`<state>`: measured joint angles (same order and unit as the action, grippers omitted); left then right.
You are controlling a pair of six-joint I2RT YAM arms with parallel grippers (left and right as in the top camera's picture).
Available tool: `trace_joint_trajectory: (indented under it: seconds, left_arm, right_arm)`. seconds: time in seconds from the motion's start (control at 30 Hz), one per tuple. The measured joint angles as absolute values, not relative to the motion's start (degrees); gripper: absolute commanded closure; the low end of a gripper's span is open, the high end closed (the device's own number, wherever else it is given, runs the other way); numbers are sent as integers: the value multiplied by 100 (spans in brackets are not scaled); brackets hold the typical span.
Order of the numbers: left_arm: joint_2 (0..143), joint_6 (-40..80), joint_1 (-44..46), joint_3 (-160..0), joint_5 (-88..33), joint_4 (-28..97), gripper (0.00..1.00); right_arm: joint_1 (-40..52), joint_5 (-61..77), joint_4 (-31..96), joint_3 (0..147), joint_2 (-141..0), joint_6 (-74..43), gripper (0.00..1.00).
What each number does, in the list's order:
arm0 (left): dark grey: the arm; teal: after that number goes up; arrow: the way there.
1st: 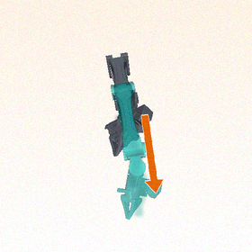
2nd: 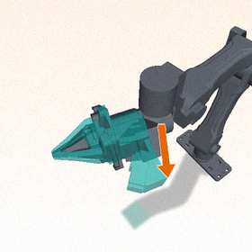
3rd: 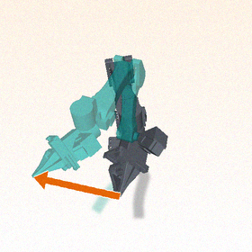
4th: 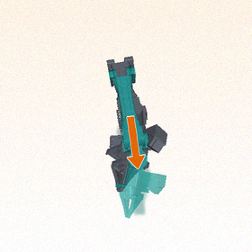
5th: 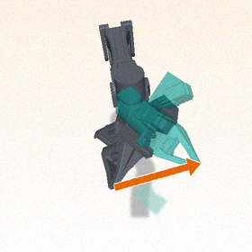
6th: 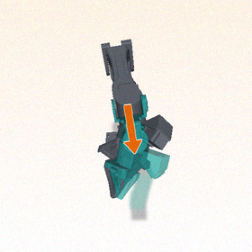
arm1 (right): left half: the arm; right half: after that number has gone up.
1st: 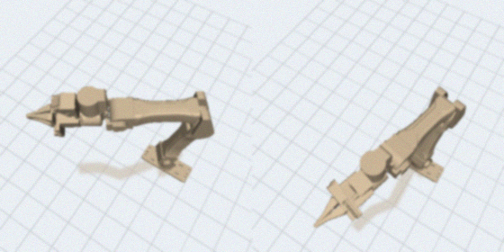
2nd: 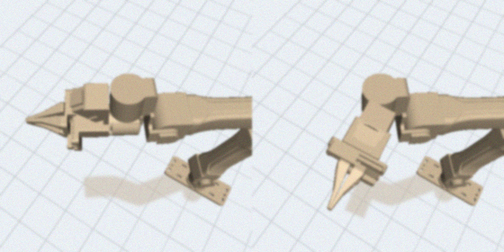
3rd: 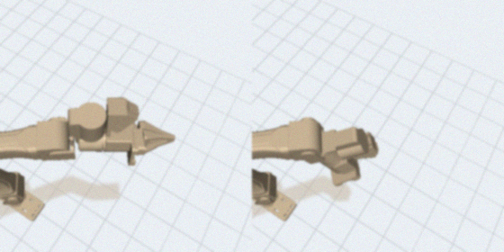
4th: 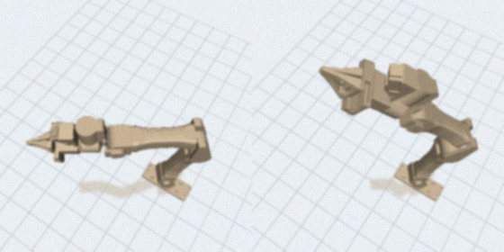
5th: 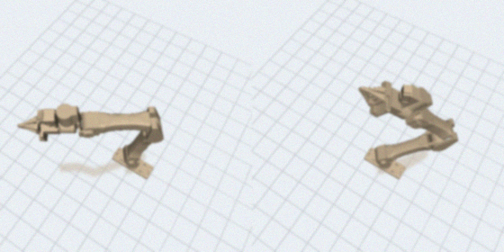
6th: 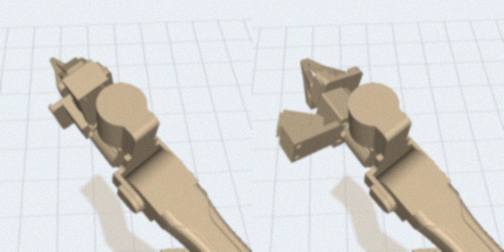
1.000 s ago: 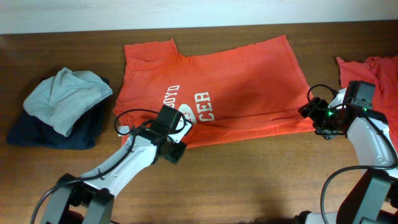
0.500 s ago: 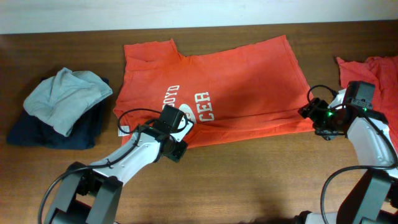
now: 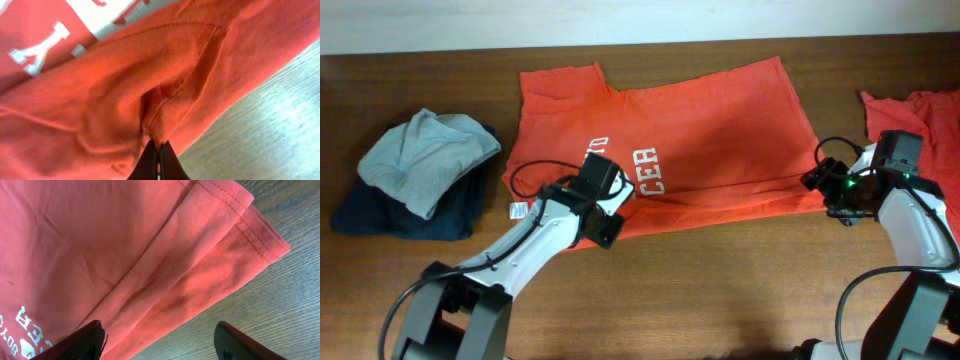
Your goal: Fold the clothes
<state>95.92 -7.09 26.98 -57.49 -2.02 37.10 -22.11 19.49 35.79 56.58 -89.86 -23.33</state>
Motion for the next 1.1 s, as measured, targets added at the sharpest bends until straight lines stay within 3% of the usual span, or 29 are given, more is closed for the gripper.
trace_joint_trajectory:
  seconds: [0.27, 0.8, 0.87, 0.9, 1.1]
  left_arm:
    - [9592, -707, 2698, -6272, 460, 3946, 99]
    - [9612, -1109, 2668, -6324, 1426, 2711, 92]
    - [9633, -1160, 2622, -6324, 1441, 2676, 80]
    - [9655, -1170, 2602, -6324, 1444, 2676, 79]
    - [9784, -1280, 2574, -6326, 1487, 2565, 100]
  right_arm:
    - [-2211, 1859, 3579, 5658, -8997, -2333, 25]
    - [-2211, 1800, 3579, 5658, -8997, -2331, 25]
    - [-2211, 1800, 3579, 5658, -8997, -2329, 25]
    - [-2211, 1800, 3579, 5658, -8997, -2333, 25]
    - [-2211, 1798, 3577, 5658, -8997, -2329, 25]
